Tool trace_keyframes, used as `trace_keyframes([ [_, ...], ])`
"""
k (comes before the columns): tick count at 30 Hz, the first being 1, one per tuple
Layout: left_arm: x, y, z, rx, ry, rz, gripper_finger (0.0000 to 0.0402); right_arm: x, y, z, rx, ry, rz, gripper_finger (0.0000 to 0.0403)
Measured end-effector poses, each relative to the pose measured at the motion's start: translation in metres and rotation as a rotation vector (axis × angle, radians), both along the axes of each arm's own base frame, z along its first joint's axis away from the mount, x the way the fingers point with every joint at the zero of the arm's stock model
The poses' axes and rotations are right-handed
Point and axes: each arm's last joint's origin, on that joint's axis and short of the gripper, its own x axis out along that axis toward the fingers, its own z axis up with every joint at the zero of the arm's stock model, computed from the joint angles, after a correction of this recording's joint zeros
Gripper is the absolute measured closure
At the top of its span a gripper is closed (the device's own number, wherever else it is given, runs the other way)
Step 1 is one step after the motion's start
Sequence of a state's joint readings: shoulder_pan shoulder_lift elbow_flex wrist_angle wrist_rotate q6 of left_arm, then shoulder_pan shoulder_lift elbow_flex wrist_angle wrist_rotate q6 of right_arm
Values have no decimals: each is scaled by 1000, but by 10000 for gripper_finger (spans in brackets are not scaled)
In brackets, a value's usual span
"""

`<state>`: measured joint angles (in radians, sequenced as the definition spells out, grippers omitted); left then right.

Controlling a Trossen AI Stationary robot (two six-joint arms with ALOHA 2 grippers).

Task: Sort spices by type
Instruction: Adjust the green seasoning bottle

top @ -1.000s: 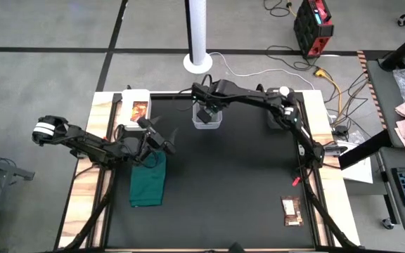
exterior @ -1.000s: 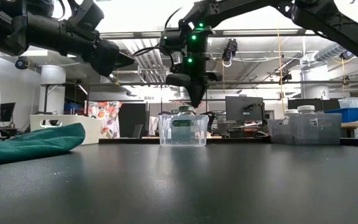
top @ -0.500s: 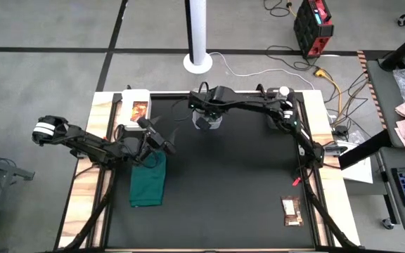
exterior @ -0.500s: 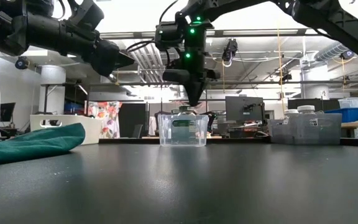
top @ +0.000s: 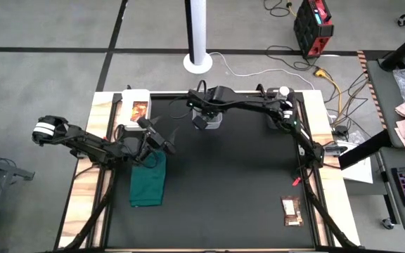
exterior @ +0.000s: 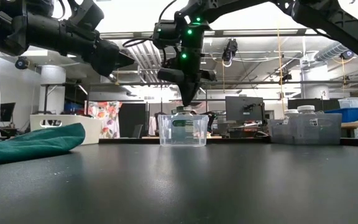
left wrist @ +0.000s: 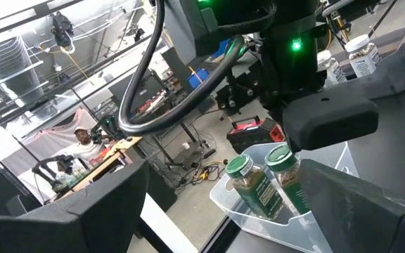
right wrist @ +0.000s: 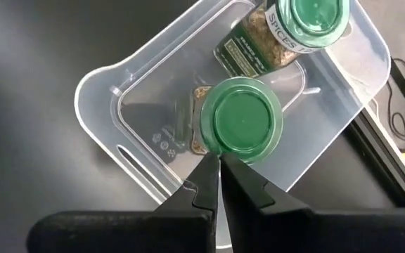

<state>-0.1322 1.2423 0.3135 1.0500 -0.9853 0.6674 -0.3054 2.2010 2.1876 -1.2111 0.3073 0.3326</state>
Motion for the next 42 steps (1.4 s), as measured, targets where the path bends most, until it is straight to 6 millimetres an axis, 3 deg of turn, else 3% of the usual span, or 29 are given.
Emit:
trace_keyframes([
  [8, 0, 0, 0, 0, 0, 0, 51, -5, -8, 17, -100, -26, -48, 394],
  [17, 0, 0, 0, 1, 4, 0, 51, -12, -30, 2, -78, 16, -84, 394],
  [35, 0, 0, 0, 1, 6, 0, 51, -2, 0, -7, 18, 10, -6, 394],
  [42, 0, 0, -1, 1, 6, 0, 51, -2, 0, -4, 3, 16, -16, 394],
])
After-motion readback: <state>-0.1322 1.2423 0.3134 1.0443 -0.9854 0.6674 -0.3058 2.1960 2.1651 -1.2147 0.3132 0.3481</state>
